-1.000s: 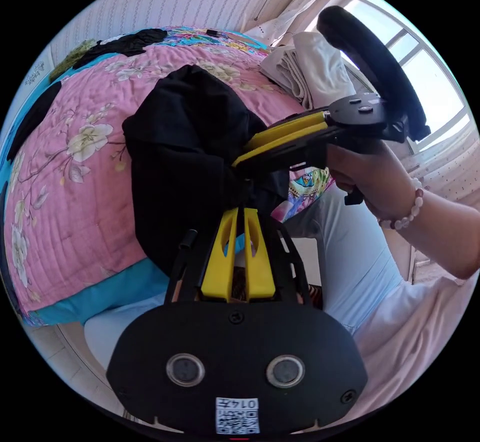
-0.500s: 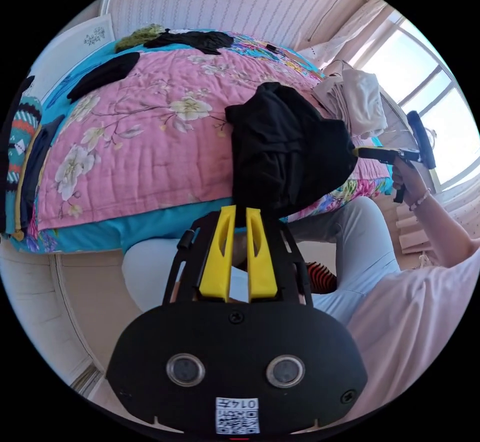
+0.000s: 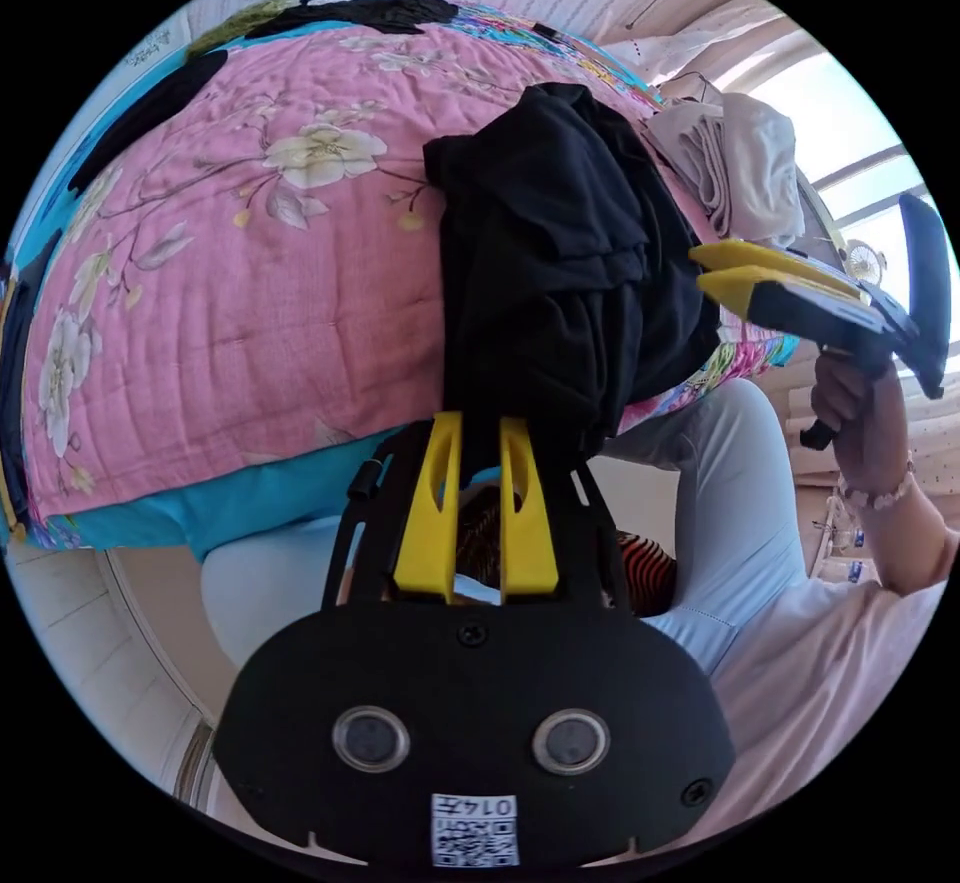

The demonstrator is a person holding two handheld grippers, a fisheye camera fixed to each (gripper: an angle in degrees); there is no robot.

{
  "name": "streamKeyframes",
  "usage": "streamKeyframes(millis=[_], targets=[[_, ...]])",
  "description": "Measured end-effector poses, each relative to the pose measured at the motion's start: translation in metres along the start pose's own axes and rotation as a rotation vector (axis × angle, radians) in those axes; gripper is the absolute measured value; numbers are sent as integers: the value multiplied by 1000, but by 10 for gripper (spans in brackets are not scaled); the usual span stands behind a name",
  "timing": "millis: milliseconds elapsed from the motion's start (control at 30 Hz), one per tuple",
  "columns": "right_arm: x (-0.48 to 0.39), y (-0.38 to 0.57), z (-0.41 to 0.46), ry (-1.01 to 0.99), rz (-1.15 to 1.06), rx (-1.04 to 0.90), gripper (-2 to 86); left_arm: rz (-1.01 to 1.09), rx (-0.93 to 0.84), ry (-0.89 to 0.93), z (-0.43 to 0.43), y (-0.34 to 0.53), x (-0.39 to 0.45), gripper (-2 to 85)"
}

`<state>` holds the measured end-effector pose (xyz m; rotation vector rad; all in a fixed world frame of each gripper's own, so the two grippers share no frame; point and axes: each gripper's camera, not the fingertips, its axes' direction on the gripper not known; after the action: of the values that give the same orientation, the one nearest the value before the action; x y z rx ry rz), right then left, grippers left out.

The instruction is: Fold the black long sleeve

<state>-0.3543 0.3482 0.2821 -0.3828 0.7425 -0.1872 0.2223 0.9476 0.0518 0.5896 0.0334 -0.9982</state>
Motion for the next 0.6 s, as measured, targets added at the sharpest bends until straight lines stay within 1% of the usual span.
streamKeyframes(millis=[67, 133, 200, 233, 300, 400, 467, 600], targets=[[-33, -21, 40, -75, -123, -94, 136, 15, -5, -67, 0, -4, 5, 2], [-43, -32, 71, -58, -162, -184, 129, 33, -13, -76, 0, -6, 8, -5], [-38, -37, 88, -27, -173, -256, 86, 37, 0, -57, -8, -6, 9, -9], [-30, -38, 83, -19, -177, -270, 39, 38, 13, -49, -12, -4, 9, -9], [-11, -38, 56, -80, -192, -208, 20, 48, 66, -16, -30, 4, 8, -9], [37, -40, -7, -141, -122, -70, 9, 56, 111, -13, -53, 14, 9, -10], [80, -49, -54, -195, -24, 55, 6, 44, 139, 13, -69, 17, 9, -10], [133, -72, -87, -268, 137, 160, 8, 25, 238, 51, -115, 17, 8, -8]])
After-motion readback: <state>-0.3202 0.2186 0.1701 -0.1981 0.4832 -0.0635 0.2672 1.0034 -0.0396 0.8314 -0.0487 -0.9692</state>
